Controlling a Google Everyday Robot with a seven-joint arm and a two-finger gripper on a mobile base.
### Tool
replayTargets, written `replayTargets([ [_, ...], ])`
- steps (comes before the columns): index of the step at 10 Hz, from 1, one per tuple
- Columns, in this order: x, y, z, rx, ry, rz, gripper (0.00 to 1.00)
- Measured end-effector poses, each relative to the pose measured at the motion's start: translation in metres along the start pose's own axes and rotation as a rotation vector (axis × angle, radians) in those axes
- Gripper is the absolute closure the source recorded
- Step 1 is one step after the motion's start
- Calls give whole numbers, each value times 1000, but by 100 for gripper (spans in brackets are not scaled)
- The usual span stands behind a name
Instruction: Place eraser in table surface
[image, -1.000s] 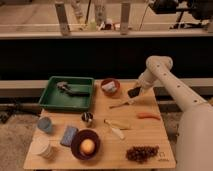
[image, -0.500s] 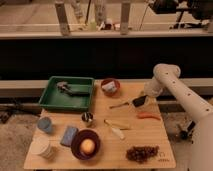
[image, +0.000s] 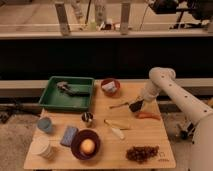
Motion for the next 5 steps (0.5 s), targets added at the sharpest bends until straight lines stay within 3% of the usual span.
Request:
replayTargets([
  [1, -3, -1, 4, -7, -2, -2, 94],
  [3, -7, -1, 11, -32, -1, -8, 73],
  [4, -7, 1, 15, -43, 5, -2, 54],
  [5, -8, 0, 17, -50, 10, -2, 42],
])
